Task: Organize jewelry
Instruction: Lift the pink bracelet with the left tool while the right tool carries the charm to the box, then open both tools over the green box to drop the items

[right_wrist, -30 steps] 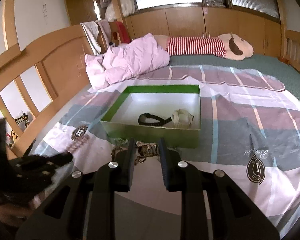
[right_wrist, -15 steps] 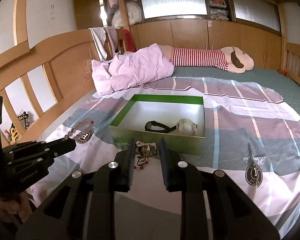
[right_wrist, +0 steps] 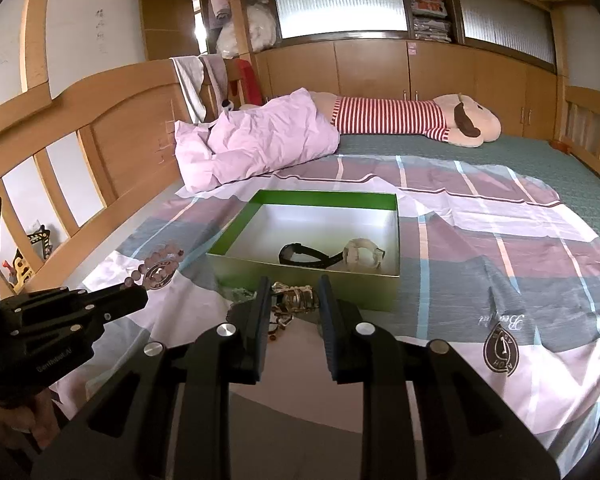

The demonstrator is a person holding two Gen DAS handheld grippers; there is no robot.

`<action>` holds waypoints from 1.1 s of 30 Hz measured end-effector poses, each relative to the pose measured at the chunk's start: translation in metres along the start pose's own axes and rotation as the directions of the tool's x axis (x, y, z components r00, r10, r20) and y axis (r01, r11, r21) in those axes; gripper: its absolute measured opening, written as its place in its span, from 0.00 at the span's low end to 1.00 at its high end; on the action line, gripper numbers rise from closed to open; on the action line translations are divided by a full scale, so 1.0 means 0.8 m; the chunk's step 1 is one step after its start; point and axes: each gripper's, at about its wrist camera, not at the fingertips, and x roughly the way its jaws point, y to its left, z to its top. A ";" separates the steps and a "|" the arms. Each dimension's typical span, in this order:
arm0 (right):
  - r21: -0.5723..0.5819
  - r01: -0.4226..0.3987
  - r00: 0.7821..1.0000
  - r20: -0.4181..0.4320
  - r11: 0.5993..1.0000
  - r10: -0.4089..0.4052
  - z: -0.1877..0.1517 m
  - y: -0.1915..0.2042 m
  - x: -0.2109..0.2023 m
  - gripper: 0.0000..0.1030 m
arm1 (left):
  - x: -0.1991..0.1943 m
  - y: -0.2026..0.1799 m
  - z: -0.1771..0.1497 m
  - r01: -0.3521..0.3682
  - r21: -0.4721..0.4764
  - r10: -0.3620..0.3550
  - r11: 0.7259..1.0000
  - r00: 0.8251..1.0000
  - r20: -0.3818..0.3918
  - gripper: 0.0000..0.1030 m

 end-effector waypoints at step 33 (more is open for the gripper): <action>0.050 0.012 0.991 -0.134 0.999 -0.006 0.073 -0.060 0.191 0.23 | 0.177 0.019 0.117 -0.018 -0.039 0.013 0.999 0.993 -0.119 0.08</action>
